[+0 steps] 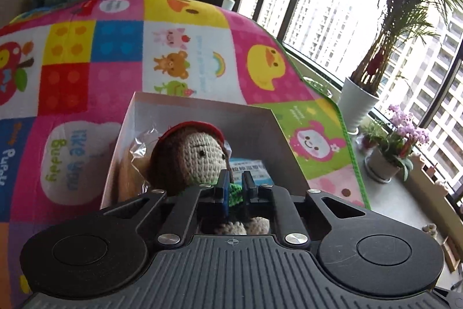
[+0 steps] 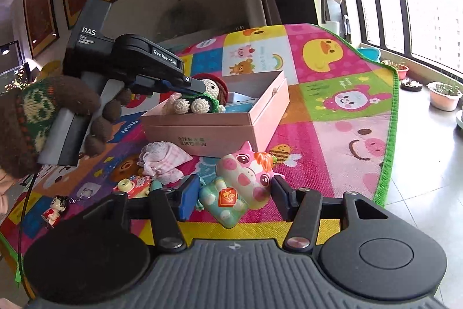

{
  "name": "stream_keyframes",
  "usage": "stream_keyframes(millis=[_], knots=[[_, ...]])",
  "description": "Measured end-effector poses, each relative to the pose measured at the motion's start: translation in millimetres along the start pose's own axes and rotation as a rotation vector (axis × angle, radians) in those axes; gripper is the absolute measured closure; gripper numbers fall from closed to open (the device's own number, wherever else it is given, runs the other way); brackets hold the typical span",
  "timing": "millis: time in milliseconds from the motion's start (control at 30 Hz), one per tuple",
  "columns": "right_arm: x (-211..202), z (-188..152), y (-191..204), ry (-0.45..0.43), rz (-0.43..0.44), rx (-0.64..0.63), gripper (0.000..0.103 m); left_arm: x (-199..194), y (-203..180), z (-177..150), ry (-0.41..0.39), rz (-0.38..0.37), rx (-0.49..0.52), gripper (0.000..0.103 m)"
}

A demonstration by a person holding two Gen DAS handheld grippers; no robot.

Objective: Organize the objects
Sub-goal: 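Carry the crocheted doll into the pink box with the left gripper, then open the left gripper while right gripper pushes the doll down into the box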

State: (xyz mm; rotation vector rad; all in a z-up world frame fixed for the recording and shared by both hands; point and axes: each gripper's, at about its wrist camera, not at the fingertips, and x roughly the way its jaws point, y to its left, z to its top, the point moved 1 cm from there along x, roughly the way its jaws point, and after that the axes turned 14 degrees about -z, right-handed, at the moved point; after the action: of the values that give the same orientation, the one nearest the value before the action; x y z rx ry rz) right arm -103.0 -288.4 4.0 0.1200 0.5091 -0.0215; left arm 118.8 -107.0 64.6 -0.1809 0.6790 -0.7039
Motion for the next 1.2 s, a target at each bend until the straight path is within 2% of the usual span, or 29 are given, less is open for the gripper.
stream_keyframes(millis=[67,167,267,367,467,533,667,800,867,1067,1133,1200], knots=[[3,0,-3,0.013,-0.008,0.009,0.049,9,0,1,0.010,0.056,0.055,0.089],[4,0,-4,0.021,-0.011,0.015,0.049,11,-1,0,0.004,0.038,0.079,0.089],[3,-2,-5,0.021,-0.010,0.011,0.049,-12,-8,4,-0.041,-0.030,0.038,0.085],[7,-3,-6,0.032,-0.017,0.011,0.049,-40,-12,5,-0.056,-0.047,-0.074,0.085],[11,-4,-7,0.048,-0.011,0.022,0.049,-48,2,-2,0.004,-0.094,-0.260,0.085],[13,-5,-5,0.051,0.001,0.027,0.049,-43,11,-9,0.036,-0.104,-0.335,0.085],[13,-8,0,0.045,0.016,0.015,0.049,-24,13,-5,0.029,-0.095,-0.262,0.088],[12,-8,-1,0.043,0.019,0.019,0.049,9,16,-1,0.067,-0.099,-0.200,0.094],[13,-8,-2,0.044,0.023,0.026,0.049,17,16,0,0.064,-0.082,-0.159,0.097],[16,-8,-3,0.051,0.025,0.036,0.049,31,13,6,0.063,-0.007,-0.032,0.097],[17,-8,-3,0.052,0.022,0.033,0.049,35,12,7,0.094,-0.016,-0.030,0.097],[17,-8,-3,0.056,0.021,0.031,0.049,27,12,9,0.078,-0.046,-0.056,0.097]])
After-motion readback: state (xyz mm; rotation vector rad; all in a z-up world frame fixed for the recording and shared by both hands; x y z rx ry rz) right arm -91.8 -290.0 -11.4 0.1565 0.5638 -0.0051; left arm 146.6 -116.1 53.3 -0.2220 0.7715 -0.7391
